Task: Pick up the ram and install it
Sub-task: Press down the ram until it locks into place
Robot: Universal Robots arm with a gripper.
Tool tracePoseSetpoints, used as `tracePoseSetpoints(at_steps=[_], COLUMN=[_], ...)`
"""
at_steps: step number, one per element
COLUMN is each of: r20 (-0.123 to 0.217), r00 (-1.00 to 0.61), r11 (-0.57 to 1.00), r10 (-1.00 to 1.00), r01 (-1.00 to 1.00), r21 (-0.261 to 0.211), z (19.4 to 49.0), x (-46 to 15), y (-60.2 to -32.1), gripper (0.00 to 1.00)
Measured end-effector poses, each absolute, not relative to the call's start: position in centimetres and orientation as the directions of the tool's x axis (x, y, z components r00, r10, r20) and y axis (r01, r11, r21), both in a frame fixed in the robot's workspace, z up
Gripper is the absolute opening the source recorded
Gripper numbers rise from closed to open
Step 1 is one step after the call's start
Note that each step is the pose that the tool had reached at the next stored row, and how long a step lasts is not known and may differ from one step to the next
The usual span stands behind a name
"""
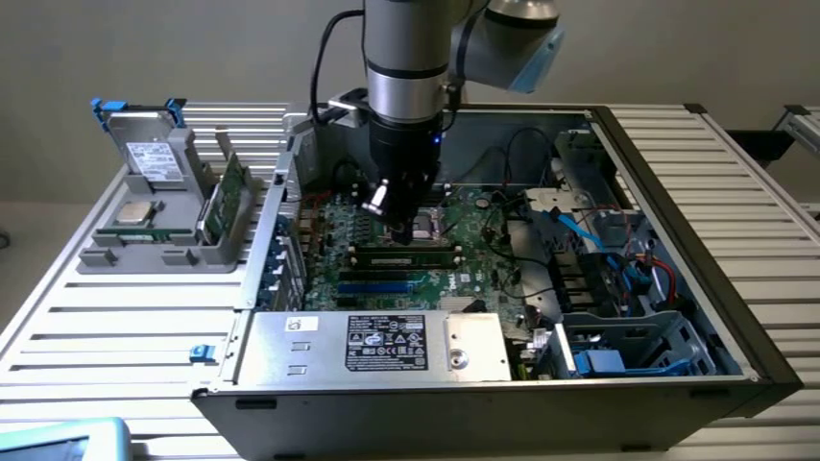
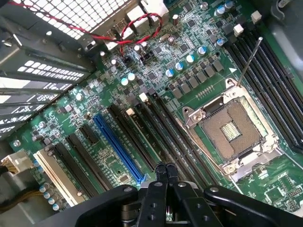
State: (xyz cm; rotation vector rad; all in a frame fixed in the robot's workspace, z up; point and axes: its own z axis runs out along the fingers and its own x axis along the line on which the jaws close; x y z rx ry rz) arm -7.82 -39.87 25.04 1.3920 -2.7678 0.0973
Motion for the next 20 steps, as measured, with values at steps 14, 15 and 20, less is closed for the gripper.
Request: tracePoseSetpoints(at_steps=[14,15,20], r20=[0.064,0.064,0.063], r00=[-0.744,-0.753,-0.793], r11=[0.743,0.752,0.792], r10=[-0.665,-0.655,-0.607], r01=[-0.668,-0.658,-0.609], r21=[-0.038,-0.038,-0.040], z=[25.03,25.03,25.03], x=[-7.82,-7.82,-7.82], y=[-39.87,-39.87,-39.87], gripper=[0.11,0.11,0.11])
